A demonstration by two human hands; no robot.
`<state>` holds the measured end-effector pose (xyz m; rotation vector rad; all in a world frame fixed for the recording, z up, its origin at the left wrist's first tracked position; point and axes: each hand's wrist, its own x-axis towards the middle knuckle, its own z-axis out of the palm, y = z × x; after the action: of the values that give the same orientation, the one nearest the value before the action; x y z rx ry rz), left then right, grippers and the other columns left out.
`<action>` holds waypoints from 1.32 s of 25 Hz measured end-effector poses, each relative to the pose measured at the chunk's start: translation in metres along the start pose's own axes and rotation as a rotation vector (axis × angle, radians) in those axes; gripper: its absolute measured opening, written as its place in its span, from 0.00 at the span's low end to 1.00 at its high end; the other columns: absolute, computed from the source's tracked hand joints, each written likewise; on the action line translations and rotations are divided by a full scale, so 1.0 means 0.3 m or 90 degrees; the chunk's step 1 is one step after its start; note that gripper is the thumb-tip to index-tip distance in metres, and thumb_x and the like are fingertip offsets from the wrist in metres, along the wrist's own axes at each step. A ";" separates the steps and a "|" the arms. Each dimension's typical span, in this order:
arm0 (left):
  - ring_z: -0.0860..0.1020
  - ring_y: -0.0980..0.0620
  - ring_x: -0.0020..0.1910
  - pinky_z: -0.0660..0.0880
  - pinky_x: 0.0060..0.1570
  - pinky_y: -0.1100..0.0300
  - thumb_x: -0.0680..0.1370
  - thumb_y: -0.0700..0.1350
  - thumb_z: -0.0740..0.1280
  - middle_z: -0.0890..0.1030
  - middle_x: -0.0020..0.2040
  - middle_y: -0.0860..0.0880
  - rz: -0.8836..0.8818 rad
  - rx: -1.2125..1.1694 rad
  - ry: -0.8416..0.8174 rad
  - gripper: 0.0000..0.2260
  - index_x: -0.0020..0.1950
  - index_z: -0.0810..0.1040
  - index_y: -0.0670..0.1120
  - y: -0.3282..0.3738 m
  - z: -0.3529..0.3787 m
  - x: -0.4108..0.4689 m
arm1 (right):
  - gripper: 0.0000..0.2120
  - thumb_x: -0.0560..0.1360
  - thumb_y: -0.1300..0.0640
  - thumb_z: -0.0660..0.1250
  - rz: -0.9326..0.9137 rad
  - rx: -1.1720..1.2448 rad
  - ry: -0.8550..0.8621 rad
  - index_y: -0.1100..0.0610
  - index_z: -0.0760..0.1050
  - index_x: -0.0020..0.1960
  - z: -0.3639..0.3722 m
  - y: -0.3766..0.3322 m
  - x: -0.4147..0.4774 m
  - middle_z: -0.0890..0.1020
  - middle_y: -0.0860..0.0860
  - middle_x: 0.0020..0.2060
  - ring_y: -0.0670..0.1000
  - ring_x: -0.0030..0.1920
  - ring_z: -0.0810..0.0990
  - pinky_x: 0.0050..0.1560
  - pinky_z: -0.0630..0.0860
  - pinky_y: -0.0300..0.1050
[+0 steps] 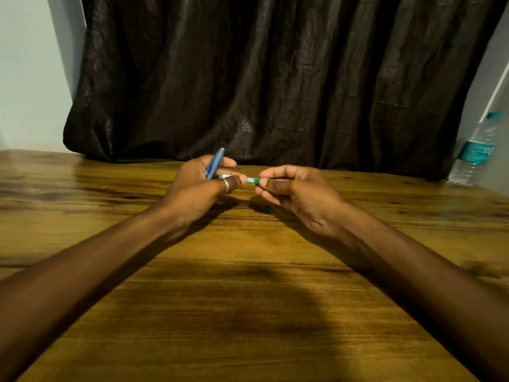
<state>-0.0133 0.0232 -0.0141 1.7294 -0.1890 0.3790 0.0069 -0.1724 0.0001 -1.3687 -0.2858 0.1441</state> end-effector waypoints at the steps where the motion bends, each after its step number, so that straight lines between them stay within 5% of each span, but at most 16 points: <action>1: 0.85 0.42 0.55 0.79 0.61 0.38 0.71 0.46 0.80 0.88 0.51 0.44 -0.002 -0.019 0.006 0.15 0.55 0.83 0.51 -0.002 -0.002 0.001 | 0.08 0.75 0.72 0.66 0.014 0.033 -0.002 0.65 0.80 0.52 0.004 0.004 -0.004 0.84 0.59 0.44 0.51 0.43 0.86 0.46 0.83 0.39; 14: 0.85 0.41 0.56 0.79 0.58 0.35 0.68 0.48 0.81 0.86 0.52 0.40 0.004 -0.070 0.041 0.20 0.57 0.81 0.52 -0.008 0.000 0.005 | 0.10 0.75 0.74 0.65 0.036 0.085 -0.006 0.69 0.78 0.55 0.038 0.027 -0.034 0.84 0.61 0.46 0.51 0.41 0.86 0.44 0.84 0.39; 33: 0.85 0.46 0.53 0.81 0.59 0.43 0.74 0.44 0.77 0.85 0.53 0.39 0.014 0.000 0.039 0.16 0.59 0.79 0.52 0.021 -0.001 -0.014 | 0.08 0.75 0.72 0.67 0.030 0.064 0.017 0.65 0.79 0.52 0.030 0.030 -0.014 0.85 0.60 0.45 0.52 0.42 0.86 0.48 0.84 0.41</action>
<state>-0.0193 0.0220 -0.0096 1.7151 -0.1637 0.4474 0.0009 -0.1632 -0.0077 -1.2764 -0.2217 0.1775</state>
